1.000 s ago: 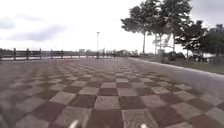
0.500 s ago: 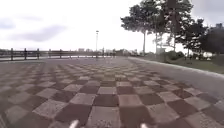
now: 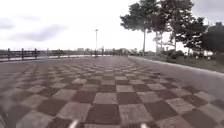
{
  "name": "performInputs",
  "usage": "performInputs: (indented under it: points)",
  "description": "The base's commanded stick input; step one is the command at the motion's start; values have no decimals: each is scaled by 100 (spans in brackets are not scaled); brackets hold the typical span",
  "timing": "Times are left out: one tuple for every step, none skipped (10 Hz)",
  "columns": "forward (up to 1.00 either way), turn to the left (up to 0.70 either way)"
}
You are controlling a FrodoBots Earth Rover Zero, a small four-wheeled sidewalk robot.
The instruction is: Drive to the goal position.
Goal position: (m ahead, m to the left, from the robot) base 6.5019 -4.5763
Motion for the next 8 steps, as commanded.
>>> performInputs:
  points:
    - [70, 2]
    - [70, 2]
    - [70, 2]
    - [70, 2]
    - [70, 2]
    - [70, 2]
    - [70, 2]
    - [70, 2]
